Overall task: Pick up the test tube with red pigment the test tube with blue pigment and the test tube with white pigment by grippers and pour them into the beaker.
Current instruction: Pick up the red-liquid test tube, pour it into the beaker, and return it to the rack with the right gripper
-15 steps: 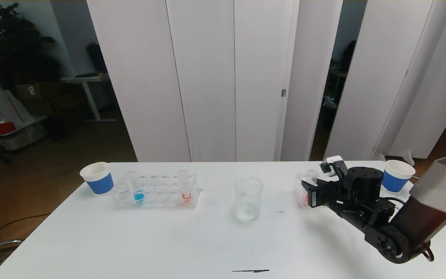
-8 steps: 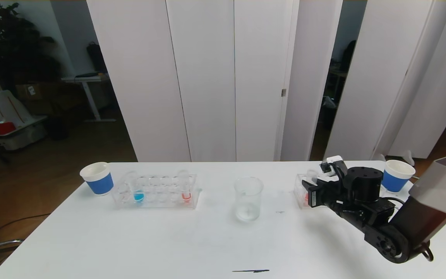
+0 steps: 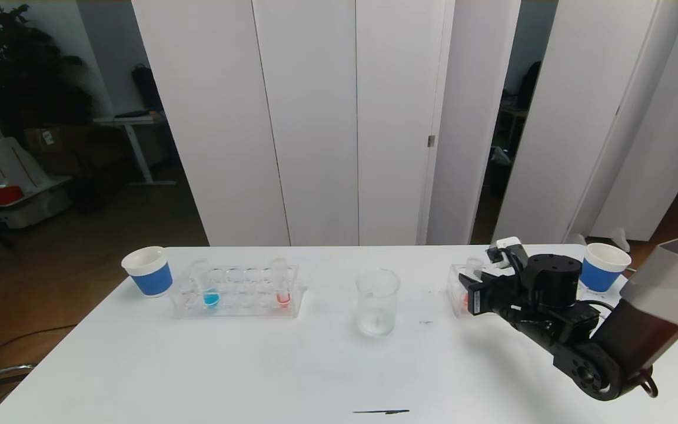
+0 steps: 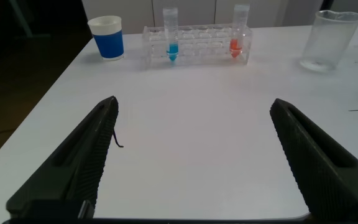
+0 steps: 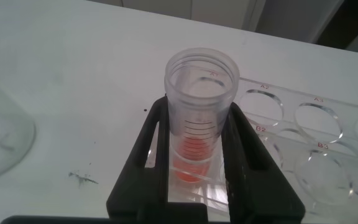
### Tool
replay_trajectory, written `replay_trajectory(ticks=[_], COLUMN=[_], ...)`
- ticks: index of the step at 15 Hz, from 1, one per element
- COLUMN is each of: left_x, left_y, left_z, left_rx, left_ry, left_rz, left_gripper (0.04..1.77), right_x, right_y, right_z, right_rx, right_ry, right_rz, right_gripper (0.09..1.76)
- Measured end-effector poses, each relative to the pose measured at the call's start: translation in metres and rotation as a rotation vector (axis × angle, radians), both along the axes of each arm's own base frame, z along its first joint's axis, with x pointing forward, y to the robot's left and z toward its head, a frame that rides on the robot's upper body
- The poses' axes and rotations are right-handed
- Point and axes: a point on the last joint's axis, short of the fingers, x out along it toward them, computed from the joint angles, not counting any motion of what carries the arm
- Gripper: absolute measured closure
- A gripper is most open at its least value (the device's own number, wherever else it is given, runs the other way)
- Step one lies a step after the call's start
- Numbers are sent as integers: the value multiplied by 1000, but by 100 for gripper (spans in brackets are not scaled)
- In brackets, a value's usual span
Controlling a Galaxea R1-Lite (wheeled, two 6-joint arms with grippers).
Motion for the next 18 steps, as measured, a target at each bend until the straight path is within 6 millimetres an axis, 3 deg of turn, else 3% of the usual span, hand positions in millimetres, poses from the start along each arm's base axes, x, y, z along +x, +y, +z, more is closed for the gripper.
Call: replay_trajectory(ticks=[7,18], left_x=[0,0], left_y=[0,0], left_z=[0,0], left_rx=[0,0], left_ry=[0,0], left_rz=[0,0], left_gripper=[6,6], right_x=[-1,11], right_y=[3,4], right_z=[10,106], right_rx=[11,66], right_ry=[-22,-202], right_rz=[6,7], right_gripper=[127,127])
